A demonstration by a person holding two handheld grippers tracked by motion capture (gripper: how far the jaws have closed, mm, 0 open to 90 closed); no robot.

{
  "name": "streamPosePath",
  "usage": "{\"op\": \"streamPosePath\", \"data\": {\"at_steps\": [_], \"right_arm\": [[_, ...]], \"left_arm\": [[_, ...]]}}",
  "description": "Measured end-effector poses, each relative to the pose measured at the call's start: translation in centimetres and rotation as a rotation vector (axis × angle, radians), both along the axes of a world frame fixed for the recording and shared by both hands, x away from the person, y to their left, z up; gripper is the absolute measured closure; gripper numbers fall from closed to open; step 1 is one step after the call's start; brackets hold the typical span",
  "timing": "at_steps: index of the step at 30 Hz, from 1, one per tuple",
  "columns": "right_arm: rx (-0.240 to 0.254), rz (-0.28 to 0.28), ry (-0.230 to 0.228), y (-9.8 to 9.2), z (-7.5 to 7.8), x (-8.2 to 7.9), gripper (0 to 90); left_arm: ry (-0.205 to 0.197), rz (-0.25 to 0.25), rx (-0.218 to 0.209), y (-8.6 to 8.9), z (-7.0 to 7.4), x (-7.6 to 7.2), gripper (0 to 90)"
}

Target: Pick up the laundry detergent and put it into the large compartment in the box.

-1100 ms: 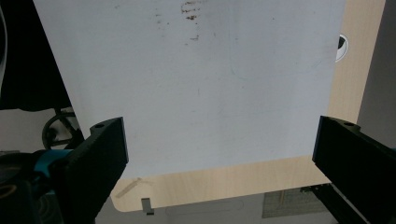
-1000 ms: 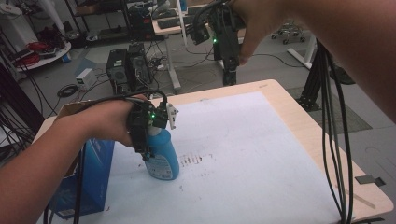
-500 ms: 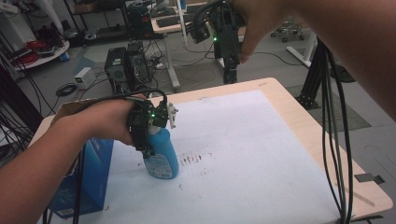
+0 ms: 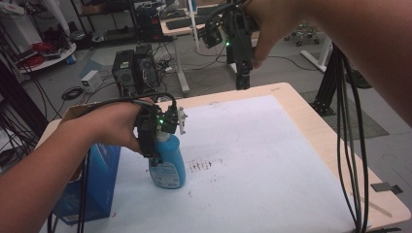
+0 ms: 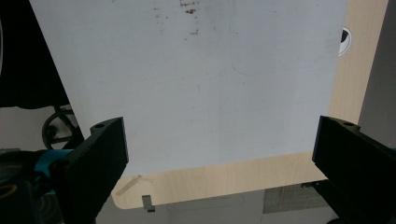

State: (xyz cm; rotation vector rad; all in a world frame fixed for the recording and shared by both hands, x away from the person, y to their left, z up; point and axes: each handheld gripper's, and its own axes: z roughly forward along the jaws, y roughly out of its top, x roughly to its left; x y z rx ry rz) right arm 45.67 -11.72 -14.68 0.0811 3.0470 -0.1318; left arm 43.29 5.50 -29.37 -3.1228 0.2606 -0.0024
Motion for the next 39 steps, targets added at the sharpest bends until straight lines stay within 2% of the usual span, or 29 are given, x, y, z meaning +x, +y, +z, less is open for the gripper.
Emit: {"op": "streamPosePath", "data": {"at_steps": [6, 7, 8, 16, 23, 24, 26, 27, 28, 29, 33, 34, 36, 37, 39], "right_arm": [[0.0, 0.006, 0.001, 0.2, -0.2, -0.2, 2.5], [0.0, 0.006, 0.001, 0.2, -0.2, -0.2, 2.5], [0.001, 0.01, 0.001, 0.2, -0.2, -0.2, 2.5], [0.001, 0.025, 0.003, 0.7, -0.4, -0.6, 2.5], [0.002, 0.034, 0.002, 0.9, -0.4, -0.9, 2.5], [0.005, 0.036, 0.002, 1.0, -0.5, -0.9, 2.5], [0.008, 0.042, 0.004, 1.0, -0.5, -0.9, 2.5], [0.01, 0.046, 0.003, 1.1, -0.4, -1.0, 2.5], [0.01, 0.046, 0.003, 1.1, -0.4, -1.0, 2.5], [0.011, 0.048, 0.003, 1.2, -0.3, -1.0, 2.5], [0.014, 0.057, -0.003, 1.3, -0.3, -1.2, 2.5], [0.013, 0.055, -0.002, 1.3, -0.3, -1.2, 2.5], [0.013, 0.056, -0.001, 1.4, -0.3, -1.3, 2.5], [0.013, 0.056, -0.001, 1.4, -0.3, -1.3, 2.5], [0.014, 0.066, -0.005, 1.5, -0.3, -1.5, 2.5]], "left_arm": [[0.011, 0.046, -0.001, 0.5, 2.5, -0.8, 38.9], [0.011, 0.046, -0.001, 0.5, 2.5, -0.8, 38.9], [0.018, 0.073, 0.0, 0.8, 3.5, -1.2, 38.9], [0.07, 0.182, 0.022, 2.1, 7.4, -2.4, 39.0], [0.114, 0.293, -0.004, 4.0, 11.2, -3.2, 38.9], [0.107, 0.308, -0.013, 4.3, 11.8, -3.3, 38.9], [0.107, 0.308, -0.013, 4.3, 11.8, -3.3, 38.9], [0.11, 0.361, -0.009, 5.4, 13.5, -3.5, 38.9], [0.11, 0.361, -0.009, 5.4, 13.5, -3.5, 38.9], [0.1, 0.392, -0.006, 6.0, 14.4, -3.6, 38.9], [0.065, 0.453, -0.004, 7.3, 16.0, -3.7, 38.9], [0.067, 0.47, -0.004, 7.6, 16.3, -3.8, 38.9], [0.068, 0.507, -0.022, 8.5, 17.2, -3.8, 38.9], [0.068, 0.507, -0.022, 8.5, 17.2, -3.8, 38.9], [0.068, 0.565, -0.048, 9.7, 18.3, -4.0, 38.9]]}}
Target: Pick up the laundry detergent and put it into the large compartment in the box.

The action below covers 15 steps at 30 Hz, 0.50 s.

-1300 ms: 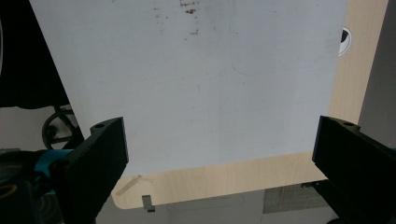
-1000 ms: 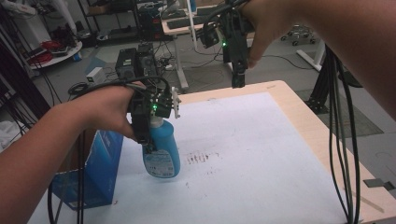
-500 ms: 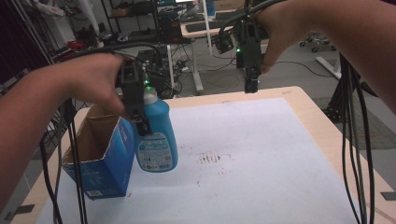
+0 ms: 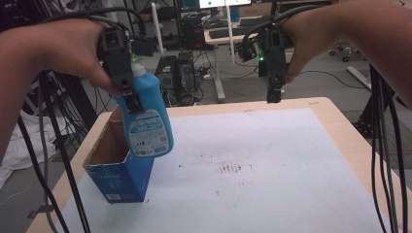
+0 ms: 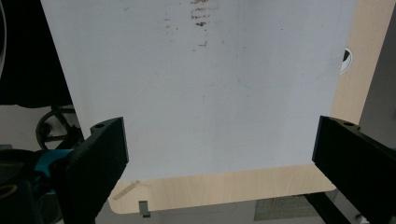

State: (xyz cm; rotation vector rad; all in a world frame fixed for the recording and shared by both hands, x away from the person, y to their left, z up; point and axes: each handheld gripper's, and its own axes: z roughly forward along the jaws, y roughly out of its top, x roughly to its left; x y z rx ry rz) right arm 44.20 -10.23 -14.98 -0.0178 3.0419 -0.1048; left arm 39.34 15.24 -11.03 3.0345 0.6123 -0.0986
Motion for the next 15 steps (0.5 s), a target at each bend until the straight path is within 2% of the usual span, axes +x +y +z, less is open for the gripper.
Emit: {"op": "streamPosePath", "data": {"at_steps": [4, 5, 6, 8, 9, 11, 13, 14, 15], "right_arm": [[0.0, -0.001, 0.0, 0.1, 0.0, -0.2, 2.5], [0.0, -0.001, 0.0, 0.1, 0.0, -0.2, 2.5], [0.005, 0.004, -0.002, 0.2, 0.0, -0.2, 2.6], [0.003, 0.005, 0.0, 0.3, 0.1, -0.3, 2.6], [0.003, 0.005, 0.0, 0.3, 0.1, -0.3, 2.6], [0.006, 0.011, -0.003, 0.4, 0.0, -0.3, 2.5], [0.003, 0.01, -0.003, 0.5, 0.0, -0.3, 2.6], [0.004, 0.006, -0.001, 0.6, 0.0, -0.3, 2.5], [0.004, 0.006, -0.001, 0.6, 0.0, -0.3, 2.5]], "left_arm": [[-0.016, 0.097, -0.027, 1.7, 1.2, -0.2, 38.9], [-0.016, 0.097, -0.027, 1.7, 1.2, -0.2, 38.9], [-0.024, 0.139, -0.027, 2.4, 1.6, -0.2, 38.9], [-0.03, 0.191, -0.021, 3.5, 2.0, -0.2, 38.9], [-0.03, 0.191, -0.021, 3.5, 2.0, -0.2, 38.9], [-0.031, 0.239, -0.014, 4.4, 2.1, -0.1, 38.9], [-0.032, 0.286, -0.001, 5.4, 2.0, 0.1, 38.8], [-0.037, 0.319, 0.02, 6.0, 1.8, 0.2, 38.8], [-0.037, 0.319, 0.02, 6.0, 1.8, 0.2, 38.8]]}}
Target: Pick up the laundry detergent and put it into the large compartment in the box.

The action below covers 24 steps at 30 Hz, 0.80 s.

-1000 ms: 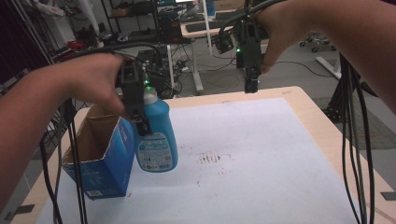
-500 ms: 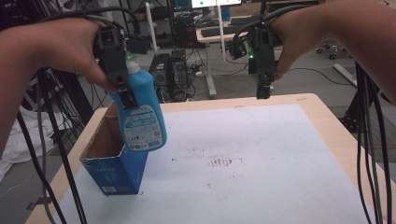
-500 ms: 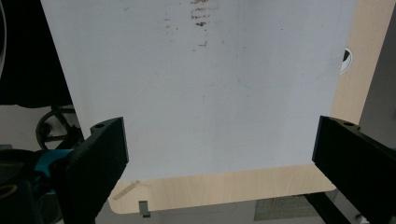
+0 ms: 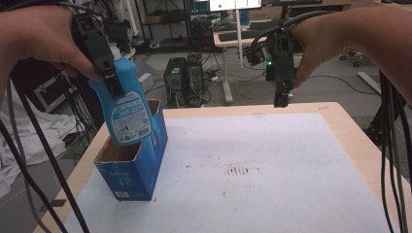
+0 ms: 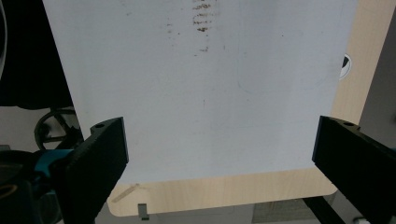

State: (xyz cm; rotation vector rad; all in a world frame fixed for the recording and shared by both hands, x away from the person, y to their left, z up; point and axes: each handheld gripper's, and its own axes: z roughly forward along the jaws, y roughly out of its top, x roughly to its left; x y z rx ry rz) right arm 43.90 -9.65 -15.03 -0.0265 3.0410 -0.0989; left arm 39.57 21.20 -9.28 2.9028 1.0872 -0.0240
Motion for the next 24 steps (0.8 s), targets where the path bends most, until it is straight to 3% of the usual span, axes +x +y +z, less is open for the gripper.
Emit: {"op": "streamPosePath", "data": {"at_steps": [1, 6, 17, 24], "right_arm": [[-0.001, 0.002, -0.002, 0.1, 0.0, 0.1, 2.5], [0.004, 0.012, 0.003, 0.3, -0.2, 0.3, 2.5], [-0.002, -0.008, 0.001, 0.2, -0.5, 0.4, 2.5], [0.003, -0.005, 0.003, 0.0, -0.7, 0.5, 2.5]], "left_arm": [[-0.003, 0.041, 0.028, 0.6, -0.4, 0.3, 38.8], [-0.014, 0.087, 0.048, 1.6, -1.1, 0.7, 38.8], [0.035, 0.096, 0.049, 2.7, -4.3, 2.0, 38.8], [0.041, 0.153, 0.059, 3.4, -5.9, 2.5, 38.8]]}}
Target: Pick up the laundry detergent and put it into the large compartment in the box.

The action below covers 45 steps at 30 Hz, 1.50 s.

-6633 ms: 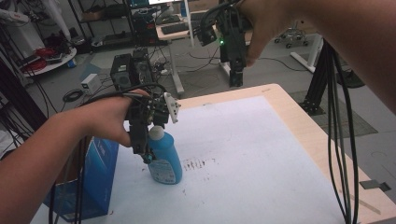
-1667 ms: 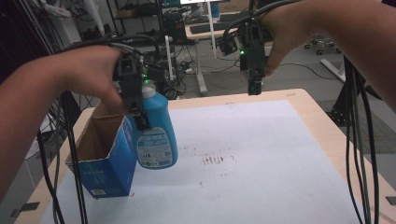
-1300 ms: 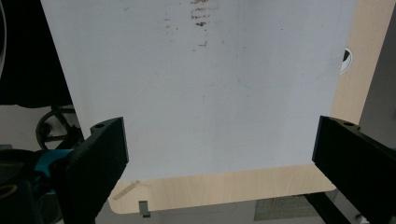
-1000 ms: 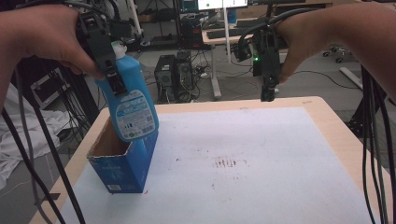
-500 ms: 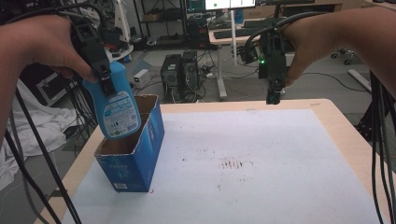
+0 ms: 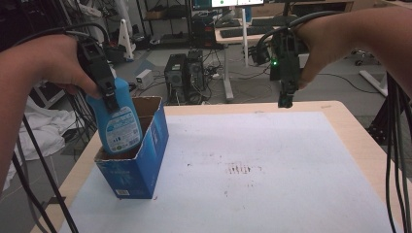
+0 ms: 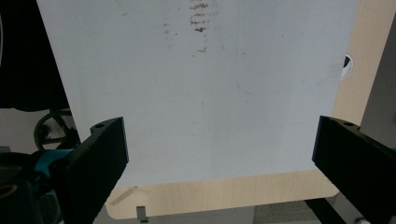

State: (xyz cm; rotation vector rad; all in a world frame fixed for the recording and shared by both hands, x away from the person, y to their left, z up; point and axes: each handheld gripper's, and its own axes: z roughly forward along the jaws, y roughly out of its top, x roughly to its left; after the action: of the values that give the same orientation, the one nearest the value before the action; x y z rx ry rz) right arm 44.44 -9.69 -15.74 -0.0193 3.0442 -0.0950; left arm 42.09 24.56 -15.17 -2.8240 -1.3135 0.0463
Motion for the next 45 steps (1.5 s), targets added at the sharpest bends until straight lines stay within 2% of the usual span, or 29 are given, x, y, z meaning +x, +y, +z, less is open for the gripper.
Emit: {"op": "streamPosePath", "data": {"at_steps": [1, 5, 11, 15, 18, 25, 29, 32, 37, 45], "right_arm": [[0.002, 0.002, -0.003, -0.1, 0.0, 0.0, 2.5], [0.0, 0.004, 0.001, -0.1, -0.2, 0.1, 2.5], [-0.003, -0.006, 0.005, -0.1, -0.2, 0.0, 2.6], [-0.001, 0.005, 0.006, -0.1, -0.4, 0.1, 2.6], [0.0, 0.0, 0.007, -0.1, -0.5, 0.0, 2.6], [-0.003, -0.001, 0.006, -0.3, -0.6, 0.0, 2.6], [-0.004, -0.001, 0.006, -0.4, -0.6, 0.1, 2.6], [-0.001, 0.002, 0.01, -0.5, -0.8, 0.1, 2.6], [-0.003, -0.001, 0.016, -0.6, -1.2, 0.2, 2.6], [0.001, -0.001, 0.019, -0.6, -1.4, 0.3, 2.6]], "left_arm": [[0.003, -0.001, -0.001, 0.1, -0.1, 0.1, 38.8], [0.0, 0.07, -0.034, 0.4, -1.2, 0.3, 38.8], [0.0, 0.15, -0.042, 0.8, -2.9, 0.7, 38.8], [0.002, 0.183, -0.046, 0.8, -4.4, 0.8, 38.8], [0.004, 0.198, -0.049, 0.9, -5.6, 1.0, 38.8], [-0.004, 0.166, -0.025, 0.7, -8.3, 1.3, 38.8], [-0.003, 0.153, -0.027, 0.6, -9.4, 1.5, 38.9], [0.002, 0.16, -0.025, 0.5, -10.2, 1.7, 38.9], [0.016, 0.226, -0.038, 0.9, -11.4, 1.8, 38.9], [0.011, 0.248, -0.033, 0.7, -12.3, 2.0, 38.9]]}}
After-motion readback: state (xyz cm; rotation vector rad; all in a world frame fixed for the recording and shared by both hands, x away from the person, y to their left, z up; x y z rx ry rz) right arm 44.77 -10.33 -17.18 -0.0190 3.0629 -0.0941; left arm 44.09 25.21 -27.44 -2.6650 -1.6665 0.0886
